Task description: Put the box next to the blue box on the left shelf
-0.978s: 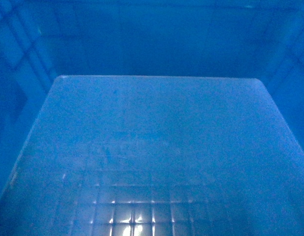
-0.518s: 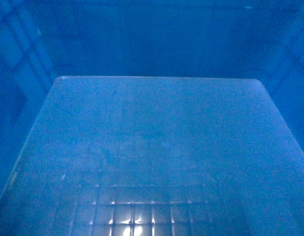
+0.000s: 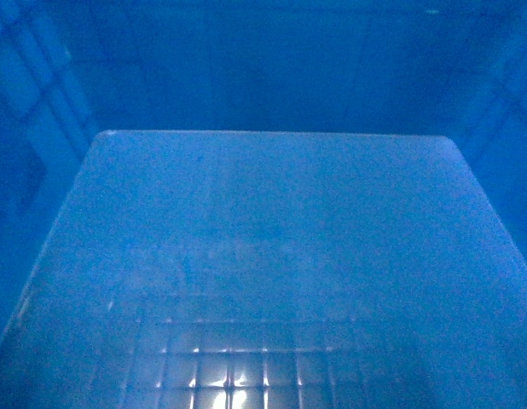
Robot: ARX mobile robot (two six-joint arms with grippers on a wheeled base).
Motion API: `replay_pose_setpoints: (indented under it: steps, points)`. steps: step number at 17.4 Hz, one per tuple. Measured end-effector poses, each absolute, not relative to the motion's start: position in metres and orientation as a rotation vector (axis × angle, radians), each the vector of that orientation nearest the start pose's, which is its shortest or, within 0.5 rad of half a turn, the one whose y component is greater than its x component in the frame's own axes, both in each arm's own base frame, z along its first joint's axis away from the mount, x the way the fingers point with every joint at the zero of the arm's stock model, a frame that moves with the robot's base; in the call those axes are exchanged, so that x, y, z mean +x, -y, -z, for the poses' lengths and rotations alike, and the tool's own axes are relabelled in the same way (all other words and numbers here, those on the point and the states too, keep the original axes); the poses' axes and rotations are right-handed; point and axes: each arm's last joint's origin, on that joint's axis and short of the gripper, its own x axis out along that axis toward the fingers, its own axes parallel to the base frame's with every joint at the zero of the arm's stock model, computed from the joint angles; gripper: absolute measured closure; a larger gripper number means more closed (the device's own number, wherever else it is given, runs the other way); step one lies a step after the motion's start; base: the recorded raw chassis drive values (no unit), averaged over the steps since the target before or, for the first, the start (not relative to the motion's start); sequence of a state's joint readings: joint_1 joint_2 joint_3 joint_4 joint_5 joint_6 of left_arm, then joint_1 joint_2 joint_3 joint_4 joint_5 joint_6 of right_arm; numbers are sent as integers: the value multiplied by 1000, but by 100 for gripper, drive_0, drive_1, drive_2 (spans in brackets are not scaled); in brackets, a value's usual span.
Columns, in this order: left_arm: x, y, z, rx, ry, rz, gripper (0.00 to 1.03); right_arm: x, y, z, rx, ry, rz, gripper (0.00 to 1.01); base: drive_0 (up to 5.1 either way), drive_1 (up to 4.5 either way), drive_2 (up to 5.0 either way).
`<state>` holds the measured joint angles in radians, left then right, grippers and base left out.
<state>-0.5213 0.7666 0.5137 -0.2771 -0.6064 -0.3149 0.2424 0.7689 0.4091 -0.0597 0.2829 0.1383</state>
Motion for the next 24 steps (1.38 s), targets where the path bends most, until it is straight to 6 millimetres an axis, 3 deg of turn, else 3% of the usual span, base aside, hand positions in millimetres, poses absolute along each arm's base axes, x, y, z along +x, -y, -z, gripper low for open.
replay_pose_setpoints:
  steps: [2,24]
  points:
    - [148,66,-237,-26,-428,-152,95,165,-32,-218,27,-402,68,91,0,0,0]
    - [148,66,-237,-25,-429,-152,95,165,-33,-218,27,-402,68,91,4,428,-421]
